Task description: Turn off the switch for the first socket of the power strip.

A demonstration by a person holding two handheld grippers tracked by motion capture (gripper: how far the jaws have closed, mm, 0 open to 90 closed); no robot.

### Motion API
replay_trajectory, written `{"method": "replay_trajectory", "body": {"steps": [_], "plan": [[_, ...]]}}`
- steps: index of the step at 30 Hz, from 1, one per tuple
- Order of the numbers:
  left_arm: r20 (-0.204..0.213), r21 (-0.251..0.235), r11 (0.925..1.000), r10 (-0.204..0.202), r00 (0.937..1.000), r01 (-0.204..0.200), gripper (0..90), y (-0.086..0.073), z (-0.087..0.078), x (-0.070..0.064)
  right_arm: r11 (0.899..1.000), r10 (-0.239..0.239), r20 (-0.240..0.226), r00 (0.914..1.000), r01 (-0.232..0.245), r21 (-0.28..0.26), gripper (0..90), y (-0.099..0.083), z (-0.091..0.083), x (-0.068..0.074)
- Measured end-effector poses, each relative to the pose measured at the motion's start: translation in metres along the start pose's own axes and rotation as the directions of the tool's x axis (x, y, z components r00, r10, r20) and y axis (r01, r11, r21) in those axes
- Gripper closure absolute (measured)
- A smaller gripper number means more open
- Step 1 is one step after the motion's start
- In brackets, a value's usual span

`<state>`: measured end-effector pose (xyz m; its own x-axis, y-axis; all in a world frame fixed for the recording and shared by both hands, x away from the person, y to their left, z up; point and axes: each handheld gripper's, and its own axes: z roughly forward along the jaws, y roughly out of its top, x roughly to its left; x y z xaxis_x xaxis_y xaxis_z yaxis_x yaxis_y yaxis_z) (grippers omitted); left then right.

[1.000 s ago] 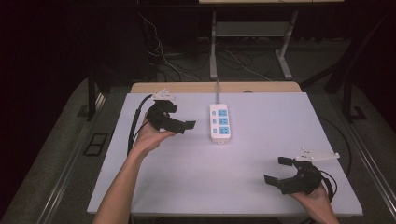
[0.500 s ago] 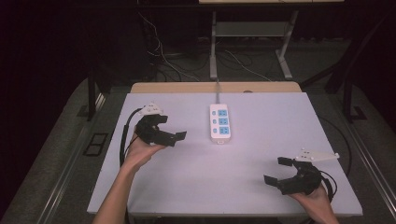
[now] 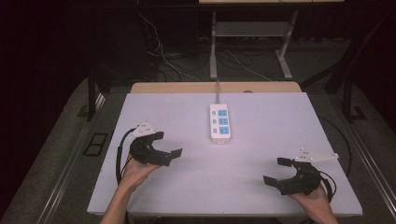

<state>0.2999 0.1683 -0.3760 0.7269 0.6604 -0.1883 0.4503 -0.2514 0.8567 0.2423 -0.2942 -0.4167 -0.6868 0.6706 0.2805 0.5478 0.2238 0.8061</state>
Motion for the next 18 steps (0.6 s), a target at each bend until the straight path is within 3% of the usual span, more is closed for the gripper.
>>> {"method": "replay_trajectory", "body": {"steps": [5,18], "plan": [[0.009,-0.015,0.9999,-0.007,0.9999,0.007,0.0,-0.014,-0.004,-0.008,1.0,0.001,0.001,1.0,-0.001,0.001,0.8,0.0,0.0,0.0],[0.03,-0.001,0.9996,-0.028,0.9992,0.028,0.0,-0.049,-0.007,-0.019,1.0,0.009,0.001,1.0,-0.009,0.0,0.8,-0.001,0.002,0.0]]}}
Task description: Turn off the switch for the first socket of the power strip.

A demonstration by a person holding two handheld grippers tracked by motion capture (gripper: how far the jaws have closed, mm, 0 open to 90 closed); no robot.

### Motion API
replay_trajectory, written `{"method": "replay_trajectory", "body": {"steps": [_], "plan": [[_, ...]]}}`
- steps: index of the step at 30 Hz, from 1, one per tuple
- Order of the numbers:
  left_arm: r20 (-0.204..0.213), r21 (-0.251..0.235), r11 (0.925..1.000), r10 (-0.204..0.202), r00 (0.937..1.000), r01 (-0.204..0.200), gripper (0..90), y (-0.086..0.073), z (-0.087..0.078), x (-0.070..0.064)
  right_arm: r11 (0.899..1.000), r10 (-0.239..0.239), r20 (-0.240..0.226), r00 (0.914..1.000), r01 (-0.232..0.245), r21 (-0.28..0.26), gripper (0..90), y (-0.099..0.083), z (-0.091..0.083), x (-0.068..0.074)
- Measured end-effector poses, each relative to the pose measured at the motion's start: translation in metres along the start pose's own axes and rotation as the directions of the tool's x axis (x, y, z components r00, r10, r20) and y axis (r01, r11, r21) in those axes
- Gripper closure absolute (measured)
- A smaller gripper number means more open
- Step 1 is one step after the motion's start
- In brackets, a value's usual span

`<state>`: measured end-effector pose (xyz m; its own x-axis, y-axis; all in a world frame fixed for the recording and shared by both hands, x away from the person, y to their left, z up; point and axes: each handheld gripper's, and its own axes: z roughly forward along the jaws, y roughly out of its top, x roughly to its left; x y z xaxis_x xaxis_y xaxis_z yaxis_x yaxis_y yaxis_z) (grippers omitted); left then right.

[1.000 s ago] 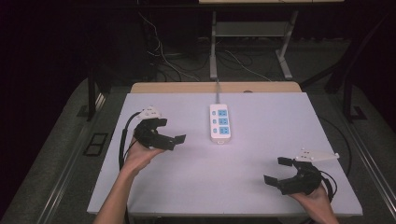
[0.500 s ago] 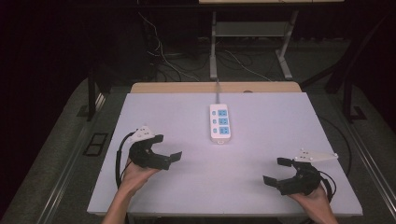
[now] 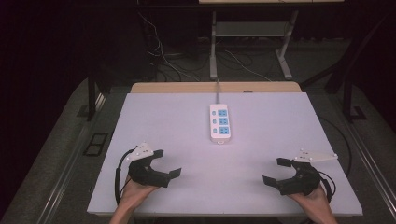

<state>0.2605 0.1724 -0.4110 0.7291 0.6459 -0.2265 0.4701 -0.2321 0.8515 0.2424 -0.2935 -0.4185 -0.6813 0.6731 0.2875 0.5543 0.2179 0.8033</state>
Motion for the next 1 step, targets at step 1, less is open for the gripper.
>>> {"method": "replay_trajectory", "body": {"steps": [1], "plan": [[0.0,0.004,1.0,-0.001,1.0,0.001,0.0,-0.0016,0.0,-0.0003,1.0,0.001,0.001,1.0,-0.001,0.0,0.8,-0.0001,0.0002,-0.0001]]}}
